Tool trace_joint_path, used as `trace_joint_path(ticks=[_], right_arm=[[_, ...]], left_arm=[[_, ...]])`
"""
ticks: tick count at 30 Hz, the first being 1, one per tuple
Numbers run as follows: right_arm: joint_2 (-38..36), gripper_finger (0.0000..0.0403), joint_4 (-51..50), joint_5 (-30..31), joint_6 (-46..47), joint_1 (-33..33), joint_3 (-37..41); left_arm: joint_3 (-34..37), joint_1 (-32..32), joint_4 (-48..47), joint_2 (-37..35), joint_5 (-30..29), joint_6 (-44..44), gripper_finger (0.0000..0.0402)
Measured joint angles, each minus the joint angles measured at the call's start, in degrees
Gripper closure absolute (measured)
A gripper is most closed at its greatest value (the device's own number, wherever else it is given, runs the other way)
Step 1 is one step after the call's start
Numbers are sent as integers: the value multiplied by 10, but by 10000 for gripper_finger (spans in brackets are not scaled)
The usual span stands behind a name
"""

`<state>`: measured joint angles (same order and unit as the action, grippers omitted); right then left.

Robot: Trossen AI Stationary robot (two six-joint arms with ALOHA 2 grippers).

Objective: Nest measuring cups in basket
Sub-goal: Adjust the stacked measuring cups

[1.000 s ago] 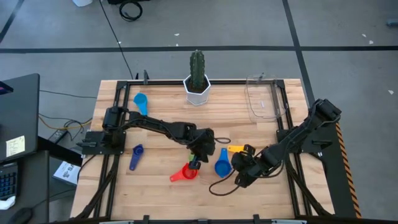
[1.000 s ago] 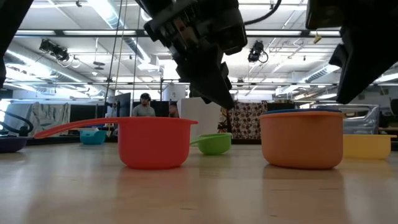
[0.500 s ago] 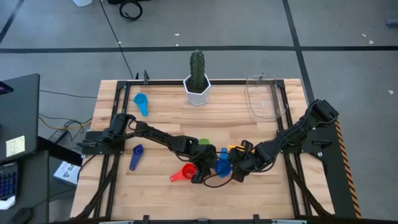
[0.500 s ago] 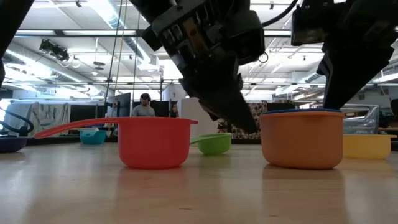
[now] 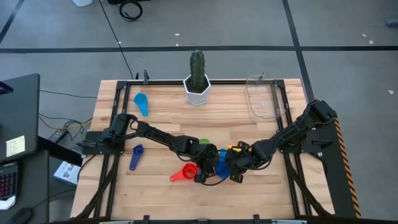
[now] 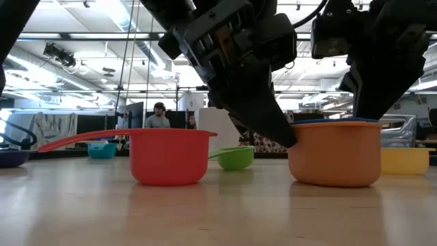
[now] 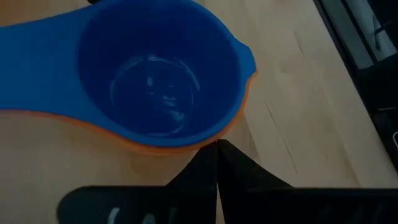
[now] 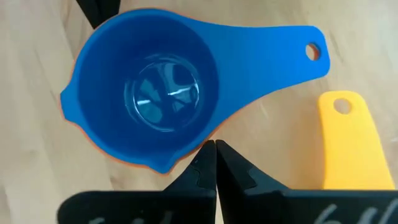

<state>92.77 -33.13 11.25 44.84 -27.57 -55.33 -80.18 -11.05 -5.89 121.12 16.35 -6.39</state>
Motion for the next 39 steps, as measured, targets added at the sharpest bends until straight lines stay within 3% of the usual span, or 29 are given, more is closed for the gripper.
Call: trace_joint_path(ticks=[14,20,33,39], right_arm=[[0,401,39,-80,21,-16,0],[0,401,86,-61,15,-27,-1],[0,401,66,-60,15,-34,-1],[0,394,56,-60,11,-37,-1]], left_arm=[[1,20,6,0,-47,11,400],[0,36,29,0,-61,10,400],[0,38,25,0,-57,12,400],[0,37,-1,0,-55,12,379]])
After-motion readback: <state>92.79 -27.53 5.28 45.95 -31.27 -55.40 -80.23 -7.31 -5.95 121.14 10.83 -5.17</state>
